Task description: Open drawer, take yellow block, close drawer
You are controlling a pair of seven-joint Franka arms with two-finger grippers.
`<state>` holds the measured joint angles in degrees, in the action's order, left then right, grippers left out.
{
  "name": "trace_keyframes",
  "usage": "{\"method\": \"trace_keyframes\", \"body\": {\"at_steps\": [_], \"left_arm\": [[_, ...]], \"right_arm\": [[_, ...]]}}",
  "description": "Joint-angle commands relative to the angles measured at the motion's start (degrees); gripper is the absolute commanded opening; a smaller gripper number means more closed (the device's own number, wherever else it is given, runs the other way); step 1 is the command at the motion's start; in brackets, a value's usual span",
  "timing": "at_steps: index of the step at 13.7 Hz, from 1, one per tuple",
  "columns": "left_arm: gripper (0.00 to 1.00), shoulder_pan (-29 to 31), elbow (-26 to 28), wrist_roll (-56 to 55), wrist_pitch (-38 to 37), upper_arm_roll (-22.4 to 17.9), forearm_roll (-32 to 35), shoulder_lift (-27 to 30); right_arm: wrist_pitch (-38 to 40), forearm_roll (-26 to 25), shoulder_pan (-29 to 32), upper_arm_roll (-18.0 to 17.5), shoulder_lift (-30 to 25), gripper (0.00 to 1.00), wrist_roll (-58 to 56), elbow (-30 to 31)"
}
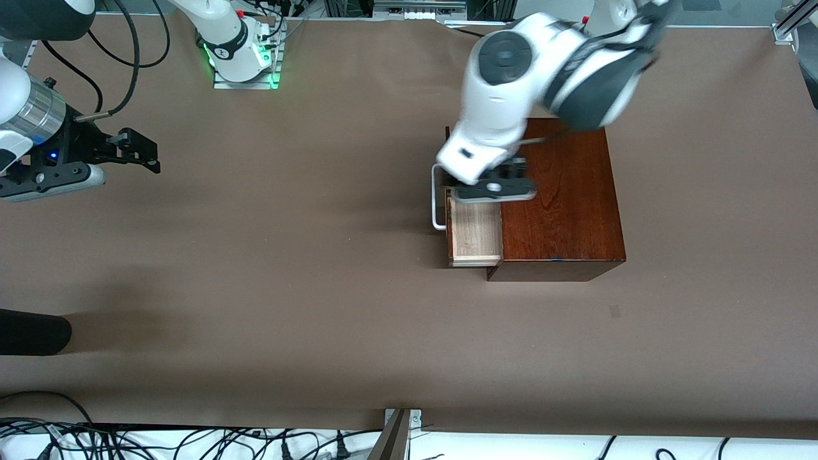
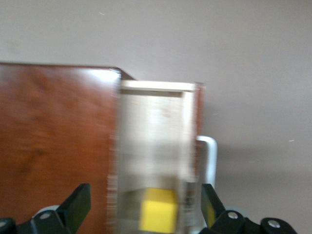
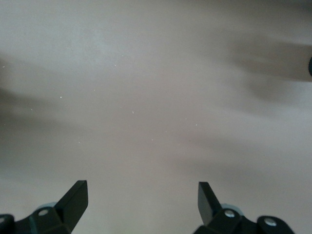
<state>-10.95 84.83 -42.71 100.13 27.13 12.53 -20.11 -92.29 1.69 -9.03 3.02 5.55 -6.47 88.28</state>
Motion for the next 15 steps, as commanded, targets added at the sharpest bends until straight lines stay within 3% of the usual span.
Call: {"method": "trace_keyframes", "body": {"at_steps": [1, 4, 6, 8, 9, 12, 13, 15], "left_arm": [[1.0, 5.4, -3.35, 8.84, -8.08, 0.56, -1.54, 2.61], [1.0, 12.25, -4.94, 19.64, -14.42, 0.65, -2.77, 5.87], [1.0, 19.09, -4.94, 23.62, -17.32, 0.38, -7.41, 8.15], [1.0, 25.61, -6.51, 30.36, -18.74, -0.05, -10.59, 8.34], [1.0, 26.15, -5.65, 33.97, -18.83, -1.45, -10.86, 8.95], [1.0, 16.36, 0.03, 38.31, -13.85, -17.49, -12.0, 14.2], [1.0, 15.01, 4.07, 38.75, -10.95, -21.03, -12.79, 17.18], [1.0, 13.34, 13.65, 40.5, -4.36, -24.3, -12.71, 25.0]], "right_arm": [[-0.96, 0.33, -1.77, -1.87, 0.17, 1.0, 0.49, -0.56], [-0.35, 0.33, -3.45, -5.82, -0.45, 1.0, 0.93, -0.56], [-0.52, 0.25, -3.71, -10.11, 0.16, 1.0, 0.24, -0.56], [-1.14, 0.16, -5.81, -14.77, 2.87, 1.0, 0.06, -0.56], [-2.62, 0.24, -7.3, -16.1, 5.15, 1.0, 0.14, -0.56], [-11.12, -0.54, -16.77, -17.52, 9.82, 1.0, -0.03, -0.56], [-14.37, -0.98, -19.68, -17.52, 11.57, 1.0, -0.03, -0.65], [-18.7, -2.29, -24.87, -17.61, 15.96, 1.0, -1.34, -3.09]]}}
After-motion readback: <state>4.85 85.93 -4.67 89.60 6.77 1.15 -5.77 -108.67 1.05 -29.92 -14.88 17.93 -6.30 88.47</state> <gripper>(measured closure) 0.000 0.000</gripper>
